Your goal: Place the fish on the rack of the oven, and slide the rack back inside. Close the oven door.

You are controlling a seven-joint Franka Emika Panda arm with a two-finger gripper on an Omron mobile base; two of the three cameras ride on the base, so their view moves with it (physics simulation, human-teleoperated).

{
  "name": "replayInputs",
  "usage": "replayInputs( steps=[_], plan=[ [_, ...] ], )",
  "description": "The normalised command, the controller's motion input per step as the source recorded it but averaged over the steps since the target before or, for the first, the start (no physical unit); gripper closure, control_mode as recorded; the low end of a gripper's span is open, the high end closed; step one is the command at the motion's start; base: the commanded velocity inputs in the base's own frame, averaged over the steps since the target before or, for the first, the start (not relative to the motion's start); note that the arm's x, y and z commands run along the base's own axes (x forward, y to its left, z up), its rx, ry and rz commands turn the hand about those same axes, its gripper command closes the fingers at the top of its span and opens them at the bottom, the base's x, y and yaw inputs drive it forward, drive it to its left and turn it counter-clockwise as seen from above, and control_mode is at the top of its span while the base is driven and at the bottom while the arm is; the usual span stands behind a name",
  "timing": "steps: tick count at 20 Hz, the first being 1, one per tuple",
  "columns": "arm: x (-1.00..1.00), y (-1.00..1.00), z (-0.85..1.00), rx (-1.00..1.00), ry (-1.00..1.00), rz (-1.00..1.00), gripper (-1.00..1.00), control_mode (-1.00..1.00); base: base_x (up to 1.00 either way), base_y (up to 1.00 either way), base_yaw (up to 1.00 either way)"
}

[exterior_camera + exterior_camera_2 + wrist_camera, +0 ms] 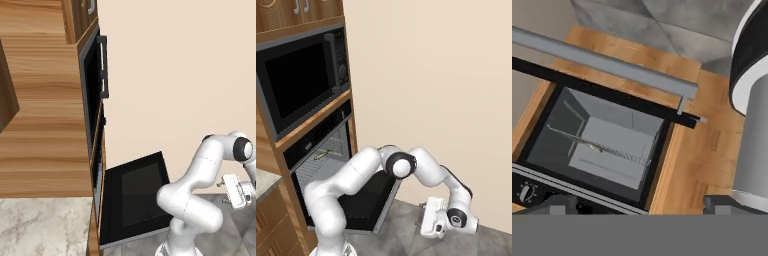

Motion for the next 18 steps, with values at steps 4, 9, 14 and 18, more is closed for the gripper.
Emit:
replayInputs(
  steps=[4,9,14,18],
  plan=[
    [0.11,-0.07,-0.49,0.26,0.0,0.15,-1.0,-1.0,0.0,0.0,0.0],
    [0.4,0.0,-0.47,0.25,0.0,0.13,-1.0,-1.0,0.0,0.0,0.0],
    [0.58,0.01,-0.6,0.21,0.0,0.06,-1.0,-1.0,0.0,0.0,0.0],
    [0.58,0.29,-0.6,0.07,0.07,-0.01,-1.0,-1.0,0.0,0.0,0.0]
  ],
)
